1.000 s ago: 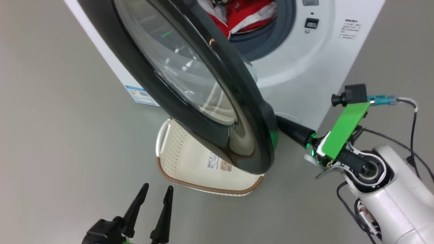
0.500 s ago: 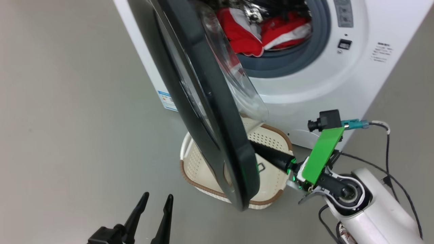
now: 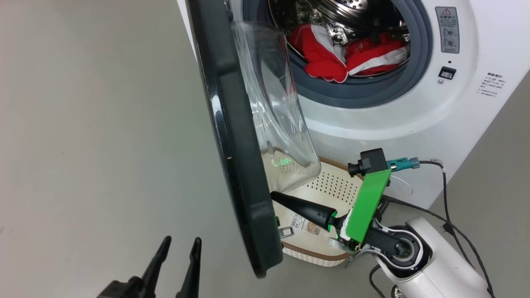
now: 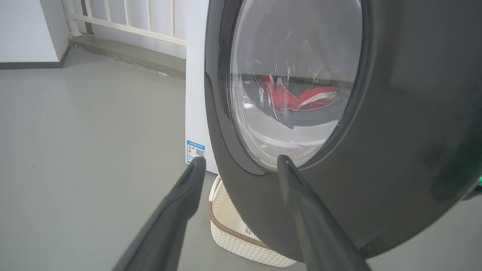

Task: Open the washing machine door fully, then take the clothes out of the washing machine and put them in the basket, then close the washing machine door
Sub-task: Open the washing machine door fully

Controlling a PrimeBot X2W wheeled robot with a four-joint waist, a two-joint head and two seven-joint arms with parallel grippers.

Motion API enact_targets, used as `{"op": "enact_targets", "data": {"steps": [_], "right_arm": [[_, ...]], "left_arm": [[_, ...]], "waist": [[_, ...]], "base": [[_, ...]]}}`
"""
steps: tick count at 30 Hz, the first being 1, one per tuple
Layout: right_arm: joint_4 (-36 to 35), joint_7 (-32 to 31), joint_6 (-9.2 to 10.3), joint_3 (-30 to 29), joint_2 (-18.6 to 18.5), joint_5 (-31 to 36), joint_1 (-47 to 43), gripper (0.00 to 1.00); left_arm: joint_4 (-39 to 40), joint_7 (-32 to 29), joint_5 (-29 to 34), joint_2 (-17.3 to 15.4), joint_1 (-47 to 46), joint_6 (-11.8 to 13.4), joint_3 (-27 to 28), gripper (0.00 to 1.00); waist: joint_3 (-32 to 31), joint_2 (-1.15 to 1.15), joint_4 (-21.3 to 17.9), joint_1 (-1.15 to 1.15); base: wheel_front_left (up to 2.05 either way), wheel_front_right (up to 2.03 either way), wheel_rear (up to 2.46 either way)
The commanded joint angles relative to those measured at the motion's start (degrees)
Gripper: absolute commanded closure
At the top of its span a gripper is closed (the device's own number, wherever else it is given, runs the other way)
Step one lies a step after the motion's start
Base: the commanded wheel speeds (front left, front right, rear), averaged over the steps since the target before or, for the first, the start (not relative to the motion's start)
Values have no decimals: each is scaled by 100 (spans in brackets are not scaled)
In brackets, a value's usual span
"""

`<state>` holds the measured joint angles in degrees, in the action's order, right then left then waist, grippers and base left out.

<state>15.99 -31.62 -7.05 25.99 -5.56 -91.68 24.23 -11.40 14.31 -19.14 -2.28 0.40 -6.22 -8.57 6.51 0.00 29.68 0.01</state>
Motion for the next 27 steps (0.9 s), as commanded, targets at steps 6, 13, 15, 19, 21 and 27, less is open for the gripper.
{"op": "enact_targets", "data": {"steps": [6,13,15,19,21,27], "right_arm": [[-121,-58,-44,252,212,16,99,100],[-65,-42,-44,395,250,7,147,100],[-65,-21,-44,414,254,6,148,100],[-77,60,-44,423,261,8,135,100],[-74,128,-44,408,262,35,116,90],[-2,531,-44,285,202,261,-29,0]], "left_arm": [[321,69,40,-60,71,138,303,0],[393,69,43,-60,143,168,381,0],[402,69,50,-60,159,171,393,0],[413,69,76,-60,181,170,404,0],[411,69,88,-60,185,162,407,0],[375,69,121,-60,179,131,409,0]], "waist": [[-17,0,30,0],[-59,0,33,0],[-76,0,29,0],[-114,0,14,0],[-135,0,5,0],[-188,0,-25,0]], "base": [[0,0,0],[0,0,0],[0,0,0],[0,0,0],[0,0,0],[0,0,0]]}}
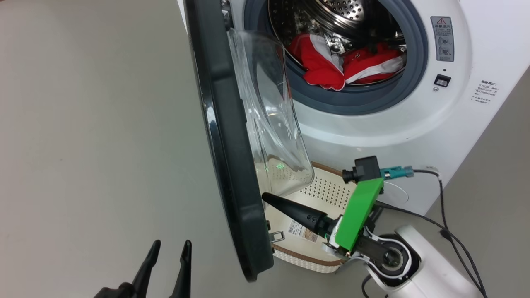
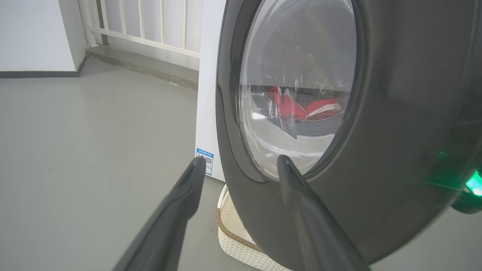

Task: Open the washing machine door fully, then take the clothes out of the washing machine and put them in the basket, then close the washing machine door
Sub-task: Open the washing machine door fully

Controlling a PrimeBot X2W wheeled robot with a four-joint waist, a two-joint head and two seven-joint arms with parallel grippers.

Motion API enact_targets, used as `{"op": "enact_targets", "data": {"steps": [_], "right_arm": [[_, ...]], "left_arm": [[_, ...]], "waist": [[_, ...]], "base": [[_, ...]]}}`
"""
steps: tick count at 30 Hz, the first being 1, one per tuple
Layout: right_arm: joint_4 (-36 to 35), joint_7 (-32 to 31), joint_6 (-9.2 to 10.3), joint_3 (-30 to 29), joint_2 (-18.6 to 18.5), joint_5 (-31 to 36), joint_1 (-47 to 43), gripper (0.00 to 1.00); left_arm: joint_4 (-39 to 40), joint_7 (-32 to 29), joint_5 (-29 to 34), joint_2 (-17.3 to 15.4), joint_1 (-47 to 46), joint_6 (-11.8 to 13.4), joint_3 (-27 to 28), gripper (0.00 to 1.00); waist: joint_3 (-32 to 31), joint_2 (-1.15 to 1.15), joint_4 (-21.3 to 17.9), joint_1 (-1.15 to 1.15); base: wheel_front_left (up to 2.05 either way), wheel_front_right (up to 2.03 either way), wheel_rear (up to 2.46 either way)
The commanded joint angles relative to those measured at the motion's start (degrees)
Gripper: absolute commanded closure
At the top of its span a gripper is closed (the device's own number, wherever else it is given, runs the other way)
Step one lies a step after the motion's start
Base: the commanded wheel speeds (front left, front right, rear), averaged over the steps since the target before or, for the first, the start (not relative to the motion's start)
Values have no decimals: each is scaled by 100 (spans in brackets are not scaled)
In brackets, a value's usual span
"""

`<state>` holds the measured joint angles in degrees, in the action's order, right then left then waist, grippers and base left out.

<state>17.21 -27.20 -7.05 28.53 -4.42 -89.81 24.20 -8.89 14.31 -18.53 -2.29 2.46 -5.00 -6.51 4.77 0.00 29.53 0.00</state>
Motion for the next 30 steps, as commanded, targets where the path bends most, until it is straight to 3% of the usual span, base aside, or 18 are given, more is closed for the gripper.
{"op": "enact_targets", "data": {"steps": [1,7,18,30], "right_arm": [[-124,88,-44,31,88,74,-26,0],[135,982,-44,104,-234,634,-324,0],[641,2081,-44,191,-679,478,-1120,0],[1132,3702,-44,589,-1088,1139,-1471,0]], "left_arm": [[125,69,60,-59,-27,9,203,0],[54,69,121,-59,7,-42,235,0],[-100,69,258,-59,44,-123,342,0],[-127,69,262,-59,93,-158,470,0]], "waist": [[-15,0,-10,0],[-150,0,-72,0],[-388,0,-189,0],[-415,0,-413,0]], "base": [[0,0,0],[0,0,0],[0,0,0],[0,0,0]]}}
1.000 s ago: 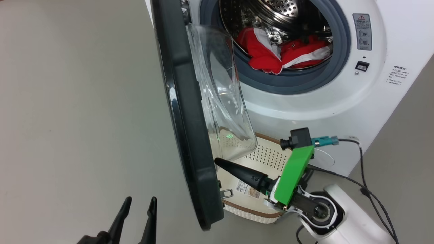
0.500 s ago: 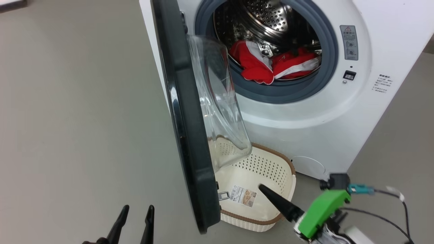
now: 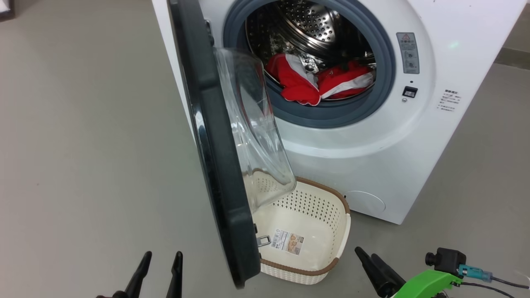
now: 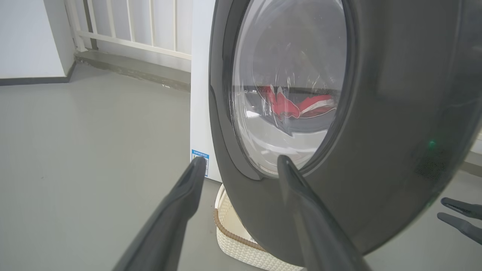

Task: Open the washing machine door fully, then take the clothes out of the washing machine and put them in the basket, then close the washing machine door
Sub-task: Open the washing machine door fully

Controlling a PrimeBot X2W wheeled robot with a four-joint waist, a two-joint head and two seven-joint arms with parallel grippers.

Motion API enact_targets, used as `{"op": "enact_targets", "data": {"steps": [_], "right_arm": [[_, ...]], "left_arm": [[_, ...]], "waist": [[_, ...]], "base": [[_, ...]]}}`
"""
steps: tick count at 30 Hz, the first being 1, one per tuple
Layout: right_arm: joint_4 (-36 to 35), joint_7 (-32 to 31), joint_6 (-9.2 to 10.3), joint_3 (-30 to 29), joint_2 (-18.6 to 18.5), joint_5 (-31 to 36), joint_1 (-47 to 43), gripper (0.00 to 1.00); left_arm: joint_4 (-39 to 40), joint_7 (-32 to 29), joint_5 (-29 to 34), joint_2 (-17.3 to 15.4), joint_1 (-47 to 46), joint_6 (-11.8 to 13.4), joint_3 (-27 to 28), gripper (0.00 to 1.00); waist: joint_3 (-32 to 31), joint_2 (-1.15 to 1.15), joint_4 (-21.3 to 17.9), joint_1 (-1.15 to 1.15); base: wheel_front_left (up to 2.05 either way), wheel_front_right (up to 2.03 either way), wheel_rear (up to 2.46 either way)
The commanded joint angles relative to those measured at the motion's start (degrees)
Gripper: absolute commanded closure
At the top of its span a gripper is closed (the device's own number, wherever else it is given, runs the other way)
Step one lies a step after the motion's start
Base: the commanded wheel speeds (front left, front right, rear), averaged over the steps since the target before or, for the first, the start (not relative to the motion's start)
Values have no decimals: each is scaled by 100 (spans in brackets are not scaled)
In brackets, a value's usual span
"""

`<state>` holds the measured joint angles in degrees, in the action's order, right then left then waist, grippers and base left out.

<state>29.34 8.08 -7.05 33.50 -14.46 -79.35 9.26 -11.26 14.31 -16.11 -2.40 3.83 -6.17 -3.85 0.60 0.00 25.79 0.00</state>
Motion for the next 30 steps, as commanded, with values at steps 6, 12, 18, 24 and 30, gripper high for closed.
{"op": "enact_targets", "data": {"steps": [6,12,18,24,30], "right_arm": [[49,624,-44,174,-161,354,66,0],[56,688,-44,-318,-214,1530,106,0],[-146,690,-44,-1096,-13,2992,-148,0],[-545,691,-44,-1906,300,4523,-526,0],[-1142,691,-44,-2625,614,5792,-842,0]], "left_arm": [[104,69,4,-48,-53,-49,239,0],[99,69,-4,-48,-81,-55,279,0],[91,69,-7,-48,-108,-59,284,0],[88,69,7,-48,-123,-64,270,0],[100,69,27,-48,-114,-68,265,0]], "waist": [[12,0,-157,0],[47,0,-241,0],[65,0,-256,0],[60,0,-244,0],[48,0,-237,0]], "base": [[0,0,0],[0,0,0],[0,0,0],[0,0,0],[0,0,0]]}}
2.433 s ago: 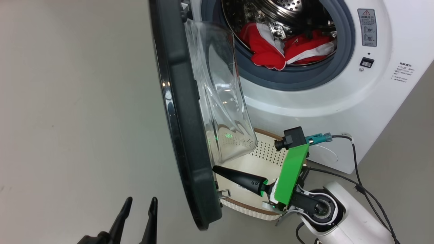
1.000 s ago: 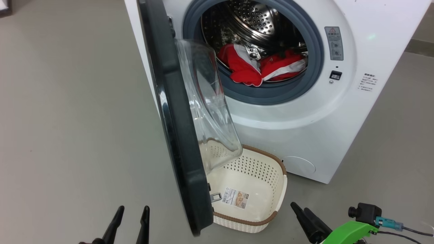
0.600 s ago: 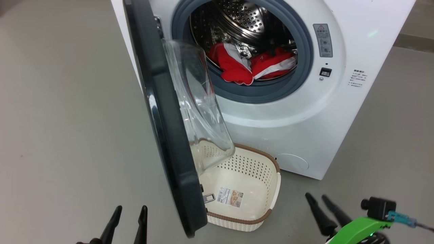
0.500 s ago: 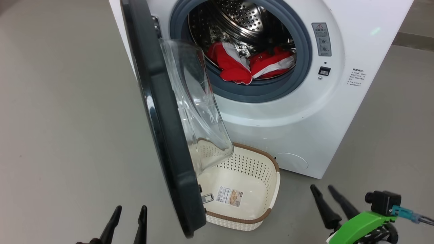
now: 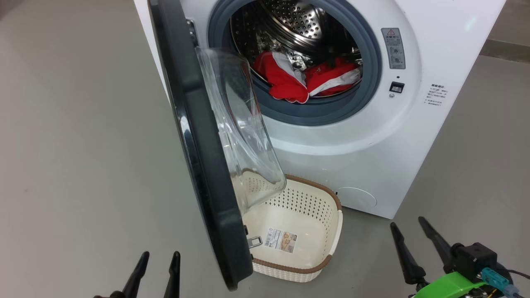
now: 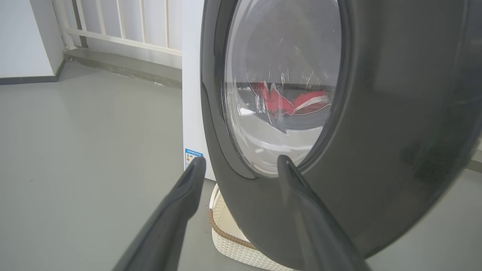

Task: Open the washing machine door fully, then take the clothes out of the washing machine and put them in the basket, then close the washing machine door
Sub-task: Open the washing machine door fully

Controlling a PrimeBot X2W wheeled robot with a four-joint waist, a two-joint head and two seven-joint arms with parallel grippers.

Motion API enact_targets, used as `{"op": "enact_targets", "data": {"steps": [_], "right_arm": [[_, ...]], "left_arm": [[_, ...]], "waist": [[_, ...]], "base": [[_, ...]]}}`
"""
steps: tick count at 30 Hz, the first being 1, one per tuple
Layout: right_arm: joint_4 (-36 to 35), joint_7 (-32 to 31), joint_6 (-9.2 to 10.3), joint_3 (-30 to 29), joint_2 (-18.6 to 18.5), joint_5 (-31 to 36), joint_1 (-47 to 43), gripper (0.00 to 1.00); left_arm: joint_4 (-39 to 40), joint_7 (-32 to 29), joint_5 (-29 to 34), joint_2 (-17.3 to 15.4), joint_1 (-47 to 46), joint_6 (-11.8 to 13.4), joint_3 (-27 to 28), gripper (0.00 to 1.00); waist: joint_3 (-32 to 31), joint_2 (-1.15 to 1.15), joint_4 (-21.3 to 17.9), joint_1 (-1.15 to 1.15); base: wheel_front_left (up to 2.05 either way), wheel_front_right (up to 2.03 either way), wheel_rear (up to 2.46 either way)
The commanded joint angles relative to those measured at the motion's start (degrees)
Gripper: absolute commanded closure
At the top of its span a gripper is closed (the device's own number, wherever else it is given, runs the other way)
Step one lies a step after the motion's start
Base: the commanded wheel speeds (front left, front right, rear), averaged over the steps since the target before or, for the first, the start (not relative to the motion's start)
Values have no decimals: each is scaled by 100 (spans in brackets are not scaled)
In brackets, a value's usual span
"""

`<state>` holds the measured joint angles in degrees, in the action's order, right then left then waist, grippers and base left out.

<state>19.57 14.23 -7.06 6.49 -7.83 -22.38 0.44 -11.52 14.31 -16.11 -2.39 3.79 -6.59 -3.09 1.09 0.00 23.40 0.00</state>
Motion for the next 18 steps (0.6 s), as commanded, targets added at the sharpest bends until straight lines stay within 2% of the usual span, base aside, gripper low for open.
{"op": "enact_targets", "data": {"steps": [1,6,18], "right_arm": [[-280,76,-43,-21,-1,295,-16,0],[-646,76,-43,-440,246,809,-271,0],[-513,76,-43,-476,388,985,-440,0]], "left_arm": [[127,69,28,-49,-111,-27,184,0],[131,69,36,-49,-117,-31,174,0],[155,69,71,-49,-80,-38,182,0]], "waist": [[0,0,6,0],[-6,0,22,0],[-65,0,24,0]], "base": [[0,0,0],[0,0,0],[0,0,0]]}}
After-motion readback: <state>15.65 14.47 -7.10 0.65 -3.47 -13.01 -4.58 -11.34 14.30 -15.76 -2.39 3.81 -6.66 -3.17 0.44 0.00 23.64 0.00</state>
